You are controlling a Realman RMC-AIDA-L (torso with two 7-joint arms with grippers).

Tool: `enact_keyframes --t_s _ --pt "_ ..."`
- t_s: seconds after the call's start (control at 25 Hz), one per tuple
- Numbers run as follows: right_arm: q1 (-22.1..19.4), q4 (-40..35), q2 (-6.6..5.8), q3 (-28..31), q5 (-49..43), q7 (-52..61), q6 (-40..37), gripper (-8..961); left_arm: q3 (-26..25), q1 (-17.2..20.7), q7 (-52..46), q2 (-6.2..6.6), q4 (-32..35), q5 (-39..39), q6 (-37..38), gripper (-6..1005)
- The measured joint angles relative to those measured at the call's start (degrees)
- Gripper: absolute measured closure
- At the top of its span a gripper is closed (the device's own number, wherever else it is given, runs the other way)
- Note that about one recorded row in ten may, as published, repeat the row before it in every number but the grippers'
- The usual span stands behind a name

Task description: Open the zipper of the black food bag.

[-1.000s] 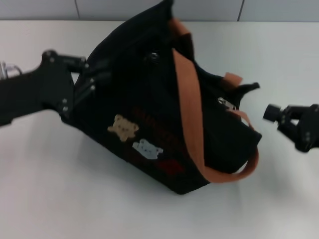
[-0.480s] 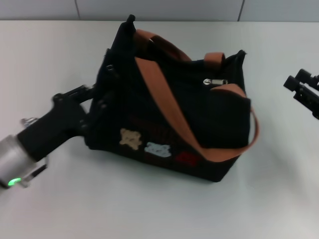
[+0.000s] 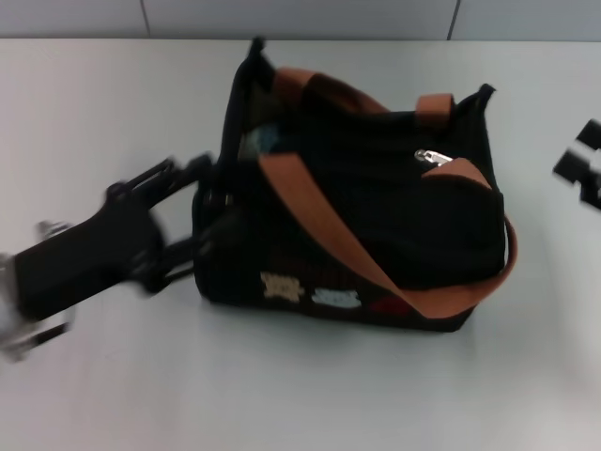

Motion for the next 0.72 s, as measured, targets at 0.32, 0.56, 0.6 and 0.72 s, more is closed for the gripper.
enact_keyframes --t_s 0.32,0.56,0.6,0.72 --pt "1.1 -3.63 -0.49 -23.58 -0.21 -2.58 -11.21 132 5.69 4.7 -4.37 2.73 9.78 4.98 6.84 161" --pt "3.36 -3.58 1.47 -30.63 -0.24 -2.84 -9.5 133 8.31 6.03 -4.18 2.97 10.04 5.93 6.96 150" --pt "3.56 -3.59 1.72 -30.8 -0.24 -2.86 -9.24 133 8.27 6.19 -4.11 2.97 10.09 5.88 7.02 150" --pt "3.74 -3.45 1.75 -30.85 -0.24 -2.84 -9.2 133 8.26 6.28 -4.14 2.96 10.13 5.84 7.06 150"
